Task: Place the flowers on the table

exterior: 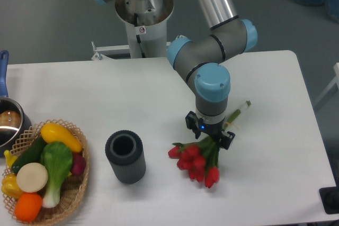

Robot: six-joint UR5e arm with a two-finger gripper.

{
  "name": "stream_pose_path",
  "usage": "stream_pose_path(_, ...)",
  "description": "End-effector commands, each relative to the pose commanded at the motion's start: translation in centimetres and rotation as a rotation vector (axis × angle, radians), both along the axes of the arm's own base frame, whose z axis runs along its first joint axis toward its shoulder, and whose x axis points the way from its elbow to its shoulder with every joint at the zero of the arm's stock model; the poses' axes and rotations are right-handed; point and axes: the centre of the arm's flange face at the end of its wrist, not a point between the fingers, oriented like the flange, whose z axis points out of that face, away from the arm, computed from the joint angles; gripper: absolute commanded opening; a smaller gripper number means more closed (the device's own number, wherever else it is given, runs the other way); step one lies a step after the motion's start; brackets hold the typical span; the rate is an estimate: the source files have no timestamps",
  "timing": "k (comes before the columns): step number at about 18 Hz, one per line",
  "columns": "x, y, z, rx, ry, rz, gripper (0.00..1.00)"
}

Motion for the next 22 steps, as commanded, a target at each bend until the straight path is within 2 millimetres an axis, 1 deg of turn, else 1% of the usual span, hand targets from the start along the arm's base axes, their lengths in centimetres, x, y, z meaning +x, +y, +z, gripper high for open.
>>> stream_pose_path(2,-0.1,-0.2,1.0,0.016,0.010,0.047,1.00)
stream_pose_path(5,-0.3,-1.5,5.0,0.062,0.055,0.116,1.00)
stream_pose_path(7,-1.2,-2.8,7.5,0.100,0.081,0.143,1.00)
stream_pose_path(9,-1.7,-2.7,9.2,0.134,0.096,0.149,1.00)
stream_pose_path(12,-1.9,-2.6,13.1,0.177,0.152,0.161,1.00)
stream_pose_path(13,-2.3,-2.8,14.1,0.190,0.167,0.166,1.00)
stream_pose_path(15,-3.4,-3.6,15.2,0.200,0.184,0.182,1.00)
stream_pose_path(17,-3.4,-4.3,16.2,0.200,0.197,0.180,1.00)
stream_pose_path(18,-3.7,-5.1,16.6,0.198,0.203,0.183,1.00)
stream_pose_path(20,-3.8,-6.2,17.5,0.187,0.223,0.135,1.00)
stream_pose_path(22,-4.0,-7.8,18.3,0.158,0.234,0.073,1.00)
